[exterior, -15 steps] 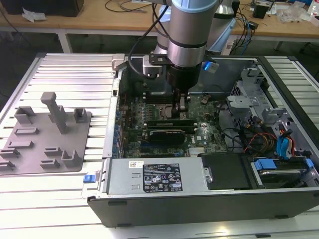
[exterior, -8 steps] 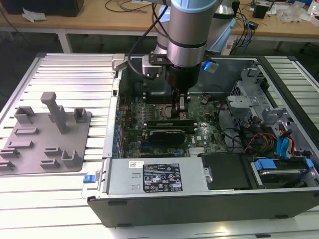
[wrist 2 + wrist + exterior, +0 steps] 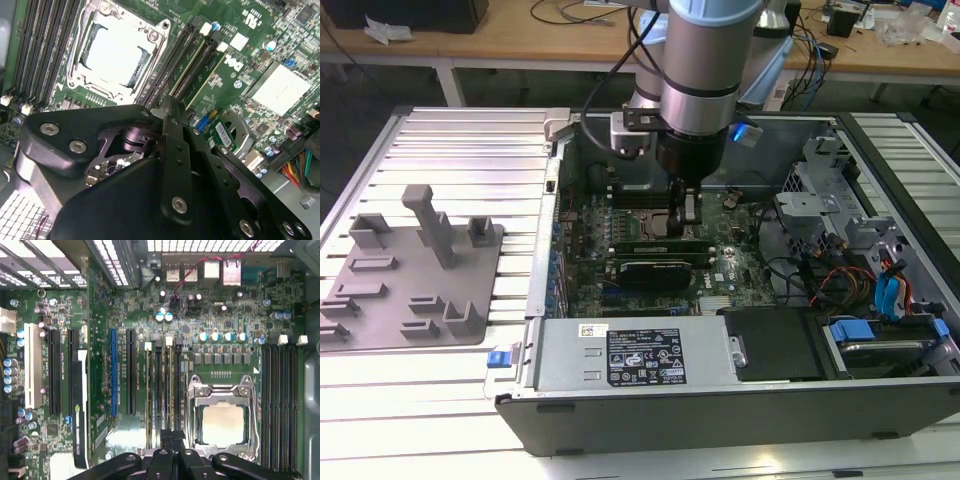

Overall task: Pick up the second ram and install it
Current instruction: 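Press down the second ram until it locks into place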

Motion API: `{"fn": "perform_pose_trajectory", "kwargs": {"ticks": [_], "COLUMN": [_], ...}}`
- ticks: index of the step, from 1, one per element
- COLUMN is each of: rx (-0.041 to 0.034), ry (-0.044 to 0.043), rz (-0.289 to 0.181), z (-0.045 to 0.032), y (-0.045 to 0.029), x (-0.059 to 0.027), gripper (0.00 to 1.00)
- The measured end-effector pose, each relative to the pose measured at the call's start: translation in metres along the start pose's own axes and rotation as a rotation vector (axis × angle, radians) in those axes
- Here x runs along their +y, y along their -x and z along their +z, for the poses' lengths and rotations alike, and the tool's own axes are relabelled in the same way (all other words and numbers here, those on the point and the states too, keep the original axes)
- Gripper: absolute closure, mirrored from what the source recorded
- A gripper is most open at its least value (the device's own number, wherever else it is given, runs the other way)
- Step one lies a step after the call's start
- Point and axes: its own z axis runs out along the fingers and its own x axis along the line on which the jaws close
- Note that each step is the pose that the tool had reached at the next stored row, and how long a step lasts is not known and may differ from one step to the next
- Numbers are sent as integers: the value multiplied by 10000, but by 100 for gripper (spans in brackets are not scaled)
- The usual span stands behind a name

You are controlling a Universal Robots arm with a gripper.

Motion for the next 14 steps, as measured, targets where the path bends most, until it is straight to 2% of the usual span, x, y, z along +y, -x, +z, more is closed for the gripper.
{"fn": "perform_pose_trajectory", "kwargs": {"ticks": [1,3,4,6,8,9,13,14], "rx": [-1,0,0,-1,1,0,-2,-1], "ry": [0,1,2,3,4,3,3,4], "rz": [0,-1,-1,1,-1,2,-2,-1], "z": [1,1,2,3,3,3,37,67], "y": [0,0,1,2,2,2,3,3], "x": [-63,-136,-219,-313,-372,-373,-454,-457], "gripper": [92,92,92,92,92,92,92,92]}}
